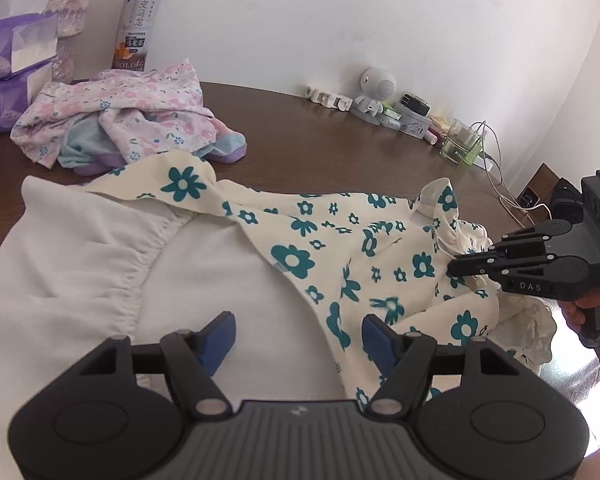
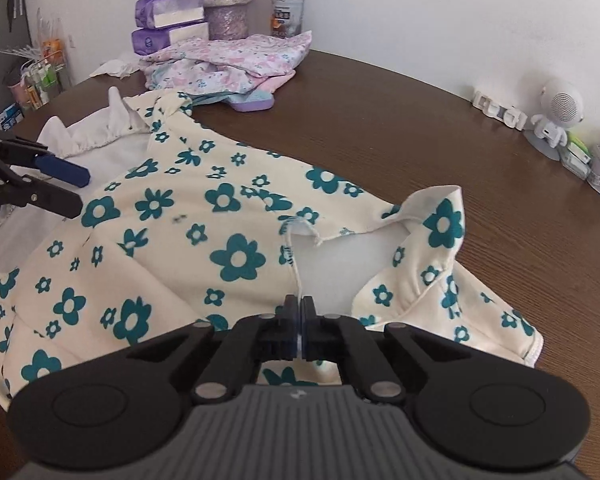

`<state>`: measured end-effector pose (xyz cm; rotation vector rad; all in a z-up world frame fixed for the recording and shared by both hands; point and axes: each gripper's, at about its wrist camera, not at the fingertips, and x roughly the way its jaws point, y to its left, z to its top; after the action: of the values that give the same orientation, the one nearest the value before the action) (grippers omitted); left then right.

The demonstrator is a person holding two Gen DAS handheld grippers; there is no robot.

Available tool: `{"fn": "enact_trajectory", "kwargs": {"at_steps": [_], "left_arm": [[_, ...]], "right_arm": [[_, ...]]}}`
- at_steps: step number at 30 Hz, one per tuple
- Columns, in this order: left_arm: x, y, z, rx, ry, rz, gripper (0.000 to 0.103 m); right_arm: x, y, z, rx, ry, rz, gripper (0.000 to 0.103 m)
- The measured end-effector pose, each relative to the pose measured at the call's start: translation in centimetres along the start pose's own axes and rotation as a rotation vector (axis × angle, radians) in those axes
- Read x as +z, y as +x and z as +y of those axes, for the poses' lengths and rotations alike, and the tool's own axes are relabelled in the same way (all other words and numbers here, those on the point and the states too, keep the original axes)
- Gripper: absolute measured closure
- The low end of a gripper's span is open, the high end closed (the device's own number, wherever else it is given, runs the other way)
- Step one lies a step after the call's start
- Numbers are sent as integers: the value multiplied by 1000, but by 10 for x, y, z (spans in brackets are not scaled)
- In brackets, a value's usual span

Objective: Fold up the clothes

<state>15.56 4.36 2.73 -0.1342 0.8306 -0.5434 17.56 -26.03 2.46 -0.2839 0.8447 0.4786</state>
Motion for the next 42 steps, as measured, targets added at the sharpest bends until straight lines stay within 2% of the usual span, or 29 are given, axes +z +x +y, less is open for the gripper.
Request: {"fn": "enact_trajectory", "kwargs": {"at_steps": [5,10,12,14,17,20,24,26,30,33,36,37,38,42], "left_arm": [[-1,0,1,-2,-4,-12,35],[-2,-1,1,3,-4,-18,35],[0,-4,1,7,-18,-14,34],[3,-12,2,-1,-19,-37,34],[14,-29,-2,-13,16,-99,34],[34,-38,-5,10,68,-151,34],[60,-24,-1,65,113,-140,34],[69,-8,7,67,103,-97,34],[77,24,21,77,69,-39,36],[75,37,21,66,75,-85,51],[72,51,16,121,119,-85,53],[70,56,15,135,133,-74,58],[68,59,15,149,147,-69,74],[61,63,12,188,197,-78,84]], "right_arm": [[-4,-6,-22,4,66,34,102],[-5,-6,-23,-6,88,42,100],[0,-9,-28,22,147,-3,95],[6,-12,-33,50,206,-48,74],[15,-14,-41,85,297,-108,70],[27,3,-56,109,418,-99,70],[37,34,-73,119,565,-61,70],[39,46,-80,123,627,-46,70],[43,57,-76,95,620,-40,72],[46,62,-73,79,608,-45,74],[46,64,-74,70,606,-54,85],[45,65,-75,68,606,-56,92],[44,66,-76,67,603,-59,99],[43,67,-73,33,538,-86,102]]}}
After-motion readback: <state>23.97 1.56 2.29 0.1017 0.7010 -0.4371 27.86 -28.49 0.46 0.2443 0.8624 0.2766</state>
